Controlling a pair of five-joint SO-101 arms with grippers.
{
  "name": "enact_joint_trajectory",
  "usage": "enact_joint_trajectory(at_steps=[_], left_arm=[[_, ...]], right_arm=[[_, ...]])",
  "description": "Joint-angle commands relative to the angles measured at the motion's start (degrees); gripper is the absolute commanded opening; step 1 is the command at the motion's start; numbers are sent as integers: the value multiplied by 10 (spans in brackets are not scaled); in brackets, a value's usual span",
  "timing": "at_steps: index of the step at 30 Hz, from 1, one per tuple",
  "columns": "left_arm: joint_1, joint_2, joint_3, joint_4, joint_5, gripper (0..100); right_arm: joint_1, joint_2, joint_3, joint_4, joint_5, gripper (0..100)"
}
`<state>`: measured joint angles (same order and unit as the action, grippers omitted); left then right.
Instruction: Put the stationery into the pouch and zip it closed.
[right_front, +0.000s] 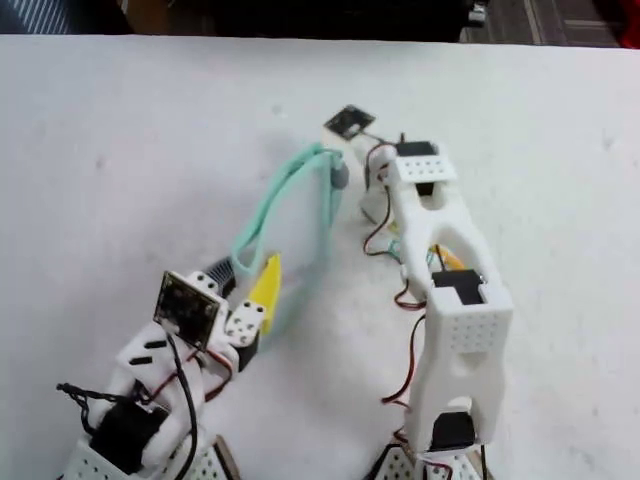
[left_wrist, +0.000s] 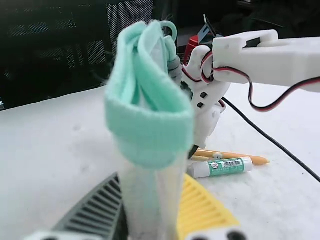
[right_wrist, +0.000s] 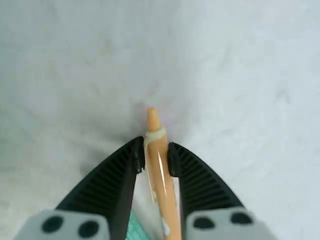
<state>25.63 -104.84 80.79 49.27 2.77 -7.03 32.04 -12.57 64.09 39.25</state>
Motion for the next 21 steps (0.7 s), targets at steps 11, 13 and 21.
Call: enact_joint_trajectory(at_steps=[11, 13, 21], left_arm=[[10, 1, -2, -10, -4, 22], [10, 1, -2, -10, -4, 22], [10, 1, 2, -10, -4, 23]], right_arm=[[-22, -238, -398, 334, -8, 16], [-43, -267, -416, 346, -11, 16], [-121, -442, -416, 344, -106, 16]])
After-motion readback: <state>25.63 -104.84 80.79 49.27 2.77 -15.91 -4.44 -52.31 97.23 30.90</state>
